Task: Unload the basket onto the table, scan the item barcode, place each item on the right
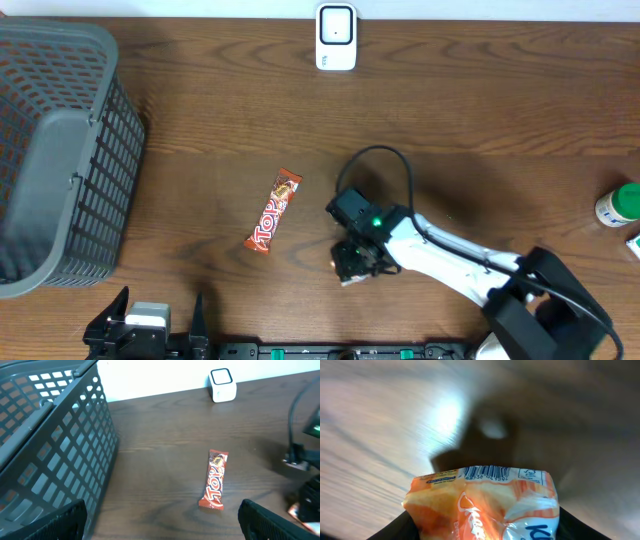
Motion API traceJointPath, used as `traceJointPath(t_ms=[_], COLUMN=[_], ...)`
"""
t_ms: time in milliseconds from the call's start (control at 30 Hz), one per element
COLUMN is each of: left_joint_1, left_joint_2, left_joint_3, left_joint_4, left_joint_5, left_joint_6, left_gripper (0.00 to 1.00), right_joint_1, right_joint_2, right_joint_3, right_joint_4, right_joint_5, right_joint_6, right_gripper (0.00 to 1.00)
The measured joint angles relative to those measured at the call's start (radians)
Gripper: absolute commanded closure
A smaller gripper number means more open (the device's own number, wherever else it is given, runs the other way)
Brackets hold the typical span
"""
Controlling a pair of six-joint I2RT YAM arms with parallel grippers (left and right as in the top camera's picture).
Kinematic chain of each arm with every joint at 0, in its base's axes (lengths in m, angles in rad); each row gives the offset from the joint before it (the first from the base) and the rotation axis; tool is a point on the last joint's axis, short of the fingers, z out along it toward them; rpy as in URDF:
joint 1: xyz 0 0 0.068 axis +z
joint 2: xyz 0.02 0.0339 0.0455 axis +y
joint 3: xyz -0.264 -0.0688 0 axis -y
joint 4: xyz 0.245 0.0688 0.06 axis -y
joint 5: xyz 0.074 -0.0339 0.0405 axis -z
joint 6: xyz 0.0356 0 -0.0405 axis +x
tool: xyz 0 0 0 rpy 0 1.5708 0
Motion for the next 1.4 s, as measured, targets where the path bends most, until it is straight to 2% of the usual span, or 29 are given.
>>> traceJointPath(t_ms=[267,533,767,900,1133,1400], left_joint_1=[0.000,0.000,0.000,0.000,0.000,0.000], left_joint_2=[0.000,0.000,0.000,0.000,0.000,0.000], left_joint_3=[0.000,0.000,0.000,0.000,0.000,0.000], left_joint_4=[0.000,0.000,0.000,0.000,0.000,0.000], left_joint_5=[0.000,0.000,0.000,0.000,0.000,0.000], left_joint_6=[0.000,0.000,0.000,0.000,0.000,0.000], left_gripper=[0.04,0.04,0.04,0.04,0.04,0.04], right_joint_1=[-0.006,-0.079,-0.182,-0.293,-0.416,-0.462], right_joint_2=[0.025,0.024,-0.053,-0.126,-0.134,-0.134], right_joint_3=[0.204,0.306,0.324,0.331,0.333,0.333], right_joint_4=[0.114,0.218,0.251,0.229,0.226,0.241], right_joint_5=[-0.064,-0.282,-0.447,-0.638,-0.874,-1.077], right_joint_6=[-0.232,-0.409,-0.564,-0.722,-0.904,-1.102], right_gripper=[0.47,0.47,0.44,0.43,0.43,0.38])
